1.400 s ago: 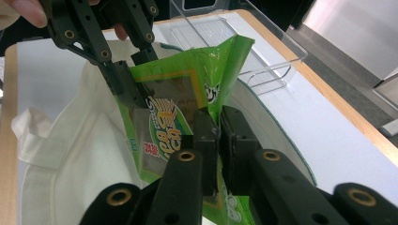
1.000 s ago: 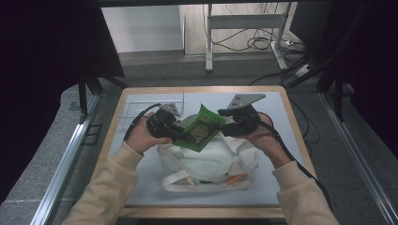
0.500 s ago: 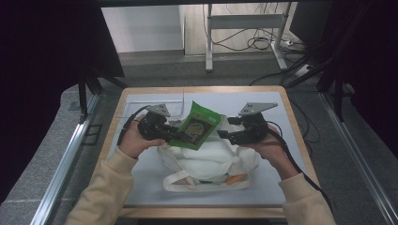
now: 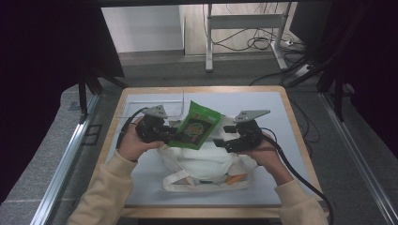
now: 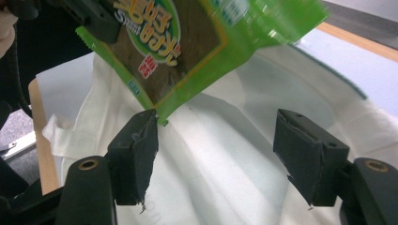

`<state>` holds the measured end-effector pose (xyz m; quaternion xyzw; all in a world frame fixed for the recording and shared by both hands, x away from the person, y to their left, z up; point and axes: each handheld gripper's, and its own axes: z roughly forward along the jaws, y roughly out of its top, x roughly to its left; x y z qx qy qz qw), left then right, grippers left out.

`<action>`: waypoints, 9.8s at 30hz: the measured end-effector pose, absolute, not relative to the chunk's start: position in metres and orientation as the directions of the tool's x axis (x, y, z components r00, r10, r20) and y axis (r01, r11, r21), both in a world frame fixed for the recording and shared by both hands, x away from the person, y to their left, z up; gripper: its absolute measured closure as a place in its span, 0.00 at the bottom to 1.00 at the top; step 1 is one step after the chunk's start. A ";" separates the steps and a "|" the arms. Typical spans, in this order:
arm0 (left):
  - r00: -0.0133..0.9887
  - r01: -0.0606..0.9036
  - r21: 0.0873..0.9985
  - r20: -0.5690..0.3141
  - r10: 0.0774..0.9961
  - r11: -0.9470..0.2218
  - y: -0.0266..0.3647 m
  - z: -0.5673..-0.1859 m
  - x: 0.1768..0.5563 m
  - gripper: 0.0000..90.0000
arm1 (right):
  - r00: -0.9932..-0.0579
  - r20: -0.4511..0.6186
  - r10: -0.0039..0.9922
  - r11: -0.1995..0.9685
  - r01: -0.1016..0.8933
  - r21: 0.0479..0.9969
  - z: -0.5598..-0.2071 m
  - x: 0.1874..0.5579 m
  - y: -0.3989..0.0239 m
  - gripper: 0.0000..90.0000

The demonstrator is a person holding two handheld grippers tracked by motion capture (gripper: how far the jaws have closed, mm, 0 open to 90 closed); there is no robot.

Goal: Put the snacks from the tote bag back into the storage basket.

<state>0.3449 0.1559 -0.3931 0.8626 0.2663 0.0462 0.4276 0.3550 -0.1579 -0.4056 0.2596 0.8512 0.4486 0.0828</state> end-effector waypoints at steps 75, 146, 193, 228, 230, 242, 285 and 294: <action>0.868 0.341 0.824 -0.091 0.489 -0.452 0.163 -0.391 0.343 0.42 | -0.929 -0.001 0.371 0.596 0.237 0.767 -0.421 0.368 -0.142 0.80; 0.921 0.310 0.750 -0.084 0.381 -0.585 0.160 -0.378 0.358 0.84 | -0.888 0.008 0.460 0.567 0.301 0.767 -0.409 0.353 -0.148 0.34; 0.881 0.324 0.799 -0.060 0.469 -0.506 0.179 -0.328 0.360 0.84 | -0.871 0.030 0.490 0.538 0.330 0.775 -0.408 0.323 -0.169 0.33; 0.860 0.325 0.814 -0.042 0.509 -0.482 0.199 -0.305 0.368 0.84 | -0.870 0.027 0.491 0.551 0.335 0.765 -0.413 0.326 -0.171 0.33; 0.857 0.327 0.815 -0.043 0.513 -0.479 0.200 -0.304 0.369 0.84 | -0.871 0.026 0.491 0.551 0.334 0.765 -0.413 0.326 -0.172 0.33; 0.843 0.342 0.819 -0.051 0.535 -0.461 0.208 -0.300 0.380 0.85 | -0.870 0.027 0.492 0.550 0.335 0.765 -0.413 0.326 -0.172 0.33; 0.779 0.430 0.789 -0.079 0.622 -0.438 0.241 -0.322 0.448 0.84 | -0.863 0.024 0.505 0.553 0.345 0.759 -0.417 0.323 -0.170 0.33; 0.780 0.432 0.780 -0.072 0.622 -0.451 0.244 -0.328 0.466 0.84 | -0.844 0.022 0.536 0.536 0.360 0.763 -0.418 0.317 -0.175 0.33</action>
